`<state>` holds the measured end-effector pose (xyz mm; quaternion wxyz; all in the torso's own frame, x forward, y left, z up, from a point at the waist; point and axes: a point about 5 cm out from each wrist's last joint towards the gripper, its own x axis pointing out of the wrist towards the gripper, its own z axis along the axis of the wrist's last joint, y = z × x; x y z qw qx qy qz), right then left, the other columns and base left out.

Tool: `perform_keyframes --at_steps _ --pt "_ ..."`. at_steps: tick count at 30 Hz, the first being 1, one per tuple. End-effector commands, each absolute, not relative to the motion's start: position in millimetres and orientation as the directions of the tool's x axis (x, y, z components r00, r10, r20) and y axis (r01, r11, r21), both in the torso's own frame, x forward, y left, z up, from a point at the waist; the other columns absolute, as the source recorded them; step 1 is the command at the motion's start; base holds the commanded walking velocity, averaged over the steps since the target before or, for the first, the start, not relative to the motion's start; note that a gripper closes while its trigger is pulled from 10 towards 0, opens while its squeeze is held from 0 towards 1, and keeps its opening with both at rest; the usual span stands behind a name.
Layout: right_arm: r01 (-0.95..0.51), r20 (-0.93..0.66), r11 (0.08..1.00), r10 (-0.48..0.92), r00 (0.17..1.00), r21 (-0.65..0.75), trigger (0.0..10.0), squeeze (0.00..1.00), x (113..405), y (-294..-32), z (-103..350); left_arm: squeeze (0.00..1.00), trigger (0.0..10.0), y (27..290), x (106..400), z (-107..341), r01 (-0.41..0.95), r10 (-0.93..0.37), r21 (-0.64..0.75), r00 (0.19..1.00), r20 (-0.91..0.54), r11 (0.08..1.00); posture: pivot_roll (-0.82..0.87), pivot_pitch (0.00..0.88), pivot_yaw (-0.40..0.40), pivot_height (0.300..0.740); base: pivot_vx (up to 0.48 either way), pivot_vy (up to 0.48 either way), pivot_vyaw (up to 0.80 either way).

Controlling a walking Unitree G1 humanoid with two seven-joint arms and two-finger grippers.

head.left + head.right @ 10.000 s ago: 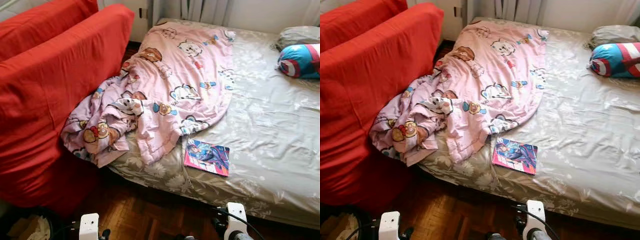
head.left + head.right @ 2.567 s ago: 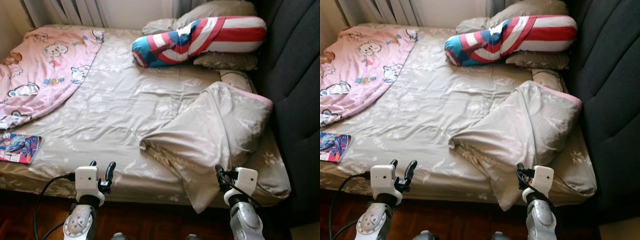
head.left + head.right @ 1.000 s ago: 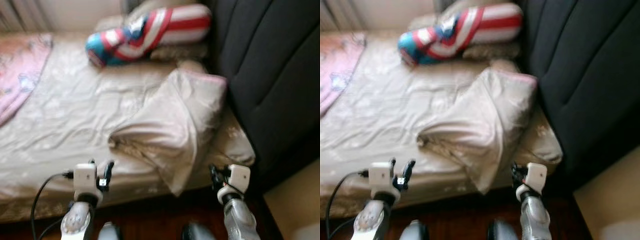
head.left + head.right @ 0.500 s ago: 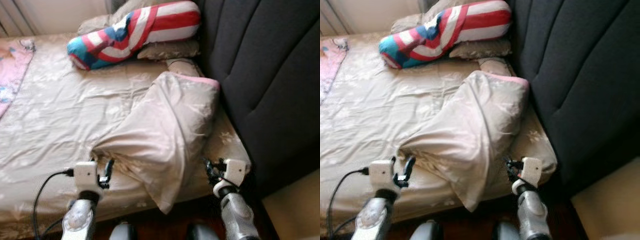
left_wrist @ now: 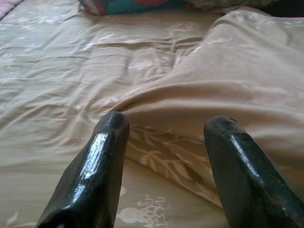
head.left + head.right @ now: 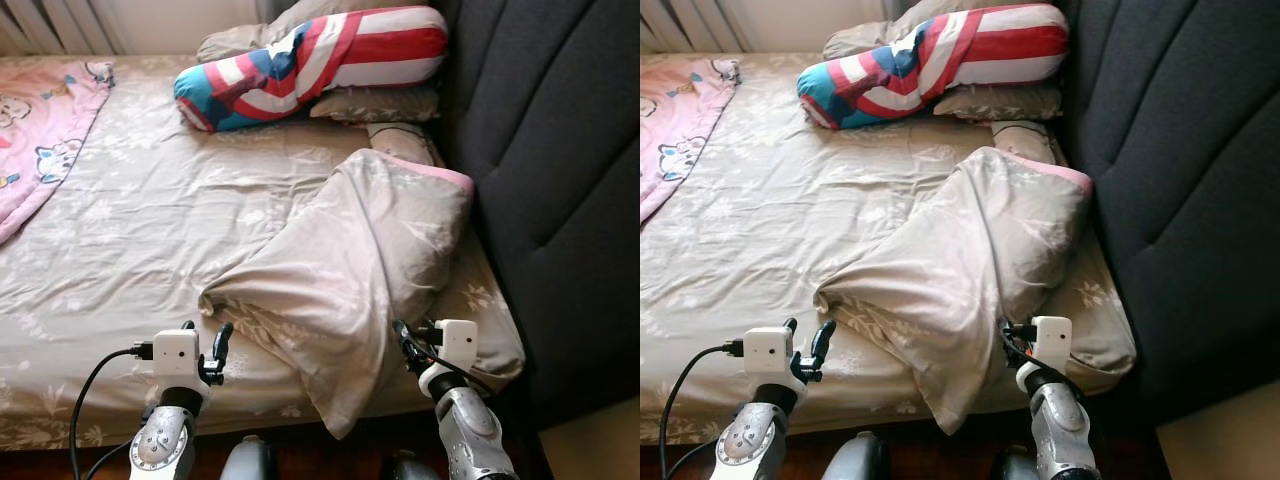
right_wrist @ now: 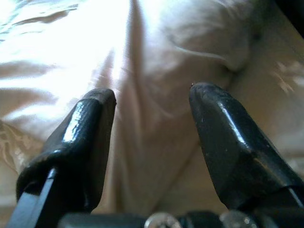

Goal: Clean up the room

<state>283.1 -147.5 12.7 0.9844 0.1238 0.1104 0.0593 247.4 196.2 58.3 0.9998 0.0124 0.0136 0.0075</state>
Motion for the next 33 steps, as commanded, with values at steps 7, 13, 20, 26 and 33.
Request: perform_keyframes --at_steps 7,13,20,26,33 --pt "-0.020 -0.284 0.921 0.140 0.948 0.388 10.0 1.00 293.4 -143.5 9.3 0.00 10.0 197.6 246.6 59.4 -0.001 0.002 0.035 0.999 -0.039 0.999 0.06 0.188 -0.019 0.659 0.000 0.000 0.00" --pt "0.005 -0.319 0.897 0.152 0.936 0.442 10.0 1.00 315.8 -127.2 22.4 0.00 10.0 203.2 249.4 74.2 0.014 -0.014 0.066 1.000 -0.007 0.998 0.12 0.211 0.014 0.659 0.000 0.000 0.00" --pt "0.005 -0.333 0.904 0.152 0.930 0.427 10.0 1.00 327.2 -122.4 31.8 0.00 10.0 206.2 246.0 87.3 0.022 -0.023 0.077 1.000 0.021 0.997 0.17 0.247 0.030 0.659 0.000 0.000 0.00" --pt "0.089 -0.425 0.935 0.071 0.902 0.344 10.0 0.00 330.4 -129.6 29.7 0.00 10.0 206.4 231.8 104.9 0.042 -0.045 0.087 0.998 0.040 0.995 0.21 0.307 0.055 0.659 0.000 0.000 0.00" --pt "0.128 -0.438 0.912 0.061 0.897 0.389 10.0 0.00 332.0 -126.7 30.5 0.00 10.0 210.4 219.5 116.3 0.048 -0.050 0.104 0.999 0.021 0.993 0.25 0.346 0.074 0.659 0.000 0.000 0.00"
